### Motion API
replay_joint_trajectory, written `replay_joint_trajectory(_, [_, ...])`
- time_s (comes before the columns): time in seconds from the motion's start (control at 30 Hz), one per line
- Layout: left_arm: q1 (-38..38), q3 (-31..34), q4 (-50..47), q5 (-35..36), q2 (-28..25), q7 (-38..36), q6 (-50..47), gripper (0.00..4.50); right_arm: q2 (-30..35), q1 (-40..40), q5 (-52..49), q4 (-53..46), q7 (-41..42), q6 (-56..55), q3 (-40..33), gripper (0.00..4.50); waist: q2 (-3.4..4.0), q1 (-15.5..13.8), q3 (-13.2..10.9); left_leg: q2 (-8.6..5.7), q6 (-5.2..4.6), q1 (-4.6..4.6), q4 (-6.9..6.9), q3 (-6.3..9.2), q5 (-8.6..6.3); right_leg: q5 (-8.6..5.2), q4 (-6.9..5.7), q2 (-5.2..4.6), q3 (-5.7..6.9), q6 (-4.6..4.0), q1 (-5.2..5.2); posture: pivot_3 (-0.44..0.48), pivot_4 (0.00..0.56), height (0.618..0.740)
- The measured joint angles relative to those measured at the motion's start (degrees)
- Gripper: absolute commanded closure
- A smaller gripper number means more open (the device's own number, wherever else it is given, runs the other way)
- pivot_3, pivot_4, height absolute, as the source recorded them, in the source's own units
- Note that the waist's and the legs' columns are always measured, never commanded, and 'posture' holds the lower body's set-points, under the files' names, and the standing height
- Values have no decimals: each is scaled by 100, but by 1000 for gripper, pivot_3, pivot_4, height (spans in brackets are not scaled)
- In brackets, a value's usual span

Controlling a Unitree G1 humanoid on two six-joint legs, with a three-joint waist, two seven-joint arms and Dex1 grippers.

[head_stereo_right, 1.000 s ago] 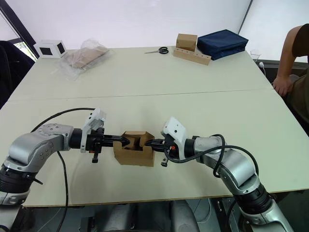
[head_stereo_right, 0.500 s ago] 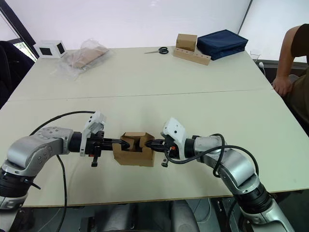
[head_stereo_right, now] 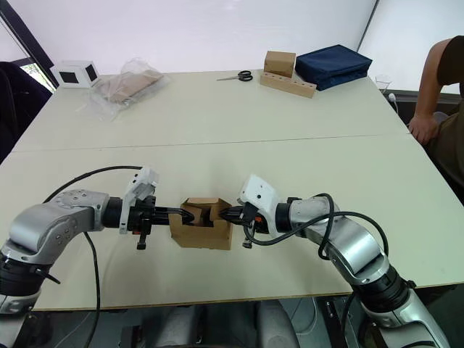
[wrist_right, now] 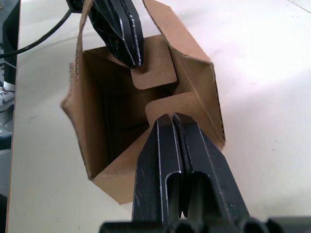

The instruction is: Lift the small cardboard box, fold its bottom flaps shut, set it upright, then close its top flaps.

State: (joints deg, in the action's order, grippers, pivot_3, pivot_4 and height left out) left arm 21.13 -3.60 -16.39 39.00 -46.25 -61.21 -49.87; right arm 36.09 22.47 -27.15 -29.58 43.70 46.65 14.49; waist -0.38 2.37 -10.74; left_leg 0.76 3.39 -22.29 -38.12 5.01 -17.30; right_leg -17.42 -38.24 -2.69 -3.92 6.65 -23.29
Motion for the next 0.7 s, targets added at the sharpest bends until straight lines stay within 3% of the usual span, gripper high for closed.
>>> replay_joint_trajectory(0.23, [454, 654, 204, 426, -339, -119, -364, 4469, 35, 51, -1114, -180, 37, 640, -1176, 4500, 0, -16, -2, -1, 0, -6, 0, -1, 0, 0, 4, -2, 1, 0, -2, 0, 150, 740])
replay_joint_trajectory(0.4, [899, 647, 908, 236, -310, -153, -183, 4469, 76, 140, -2178, -281, -58, 1184, -1978, 4500, 0, -3, -3, -1, -1, -6, 3, 0, -1, 0, 5, 0, 2, 0, -3, 0, 150, 740])
replay_joint_trajectory(0.57, [1092, 245, 1471, -246, -44, -231, 236, 4469, 532, -235, -2790, -960, -2, 1551, -1882, 4500, 0, -15, -3, -1, -2, -7, 2, -1, -1, 0, 7, -2, 2, 0, -3, 0, 150, 740])
replay_joint_trajectory(0.7, [1388, -188, 2106, -655, 308, -427, 643, 4469, 530, -519, -2901, -1351, -194, 1603, -1530, 4500, -1, -24, -3, -1, -1, -7, -1, -1, 0, 0, 3, 0, 3, 0, -4, 0, 150, 740])
